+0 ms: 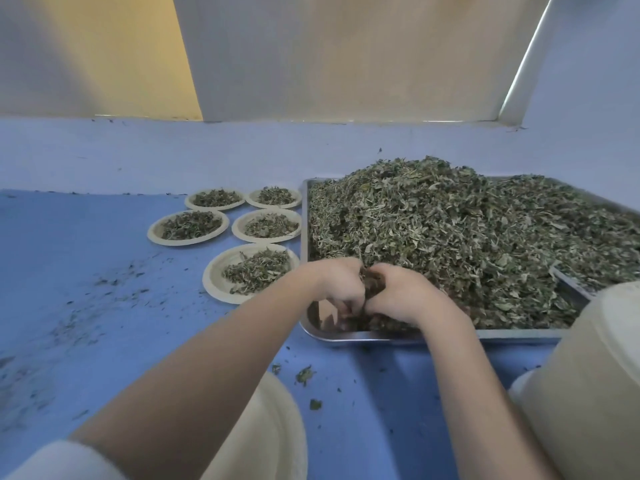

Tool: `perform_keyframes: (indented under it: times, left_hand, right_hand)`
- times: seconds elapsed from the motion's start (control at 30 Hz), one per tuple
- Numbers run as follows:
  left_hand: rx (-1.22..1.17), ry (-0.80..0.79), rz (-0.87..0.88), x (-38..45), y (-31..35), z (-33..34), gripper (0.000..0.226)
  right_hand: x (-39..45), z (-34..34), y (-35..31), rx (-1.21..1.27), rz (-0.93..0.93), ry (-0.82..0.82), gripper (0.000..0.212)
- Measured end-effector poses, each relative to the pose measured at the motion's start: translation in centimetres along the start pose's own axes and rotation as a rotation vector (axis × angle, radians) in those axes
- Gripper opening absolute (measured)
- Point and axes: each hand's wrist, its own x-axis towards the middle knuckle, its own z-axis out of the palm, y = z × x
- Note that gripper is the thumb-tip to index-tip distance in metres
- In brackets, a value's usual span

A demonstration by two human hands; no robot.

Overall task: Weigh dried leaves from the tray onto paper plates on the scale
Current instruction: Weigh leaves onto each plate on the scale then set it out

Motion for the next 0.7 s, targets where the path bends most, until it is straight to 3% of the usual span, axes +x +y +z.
perform_keyframes:
  times: [0.07,0.13,0.2,0.3,0.43,0.6,0.7]
  left_hand:
    - [0.07,-0.005,0.014,-0.4,-0.3,-0.7,0.078]
    - [0.189,-0.041,0.012,-0.5,-0.7,-1.2,0.093]
    - [0.296,-0.074,0.003,-0.5,-0.6,-1.0,0.091]
    - [0.377,-0.05,0.03,-0.1,-0.4,0.0,0.063]
    - [0.213,0.045,0.013,0.1,-0.5,0.3,0.041]
    - [-0.041,0.202,0.038,-0.8,-0.5,-0.2,0.066]
    - [-0.129,0.271,0.061,-2.2,-0.5,-1.2,0.067]
  right_hand:
    - [-0.2,-0.9,0.2,-0.041,0.016,-0.006,0.07]
    - [-0.2,-1.2,0.6,-0.205,0.149,-0.021,0.073]
    - [0.0,-0.8,0.5,-0.229,0.167,-0.117,0.066]
    - [0.8,0.7,0.0,-0.089,0.033,-0.188,0.059]
    - [1.7,1.7,0.2,0.151,-0.086,-0.042,0.04]
    - [2.3,1.9,0.8,0.455,-0.134,0.203,0.04]
    - [2.0,1.6,-0.1,0.54,-0.178,0.276,0.04]
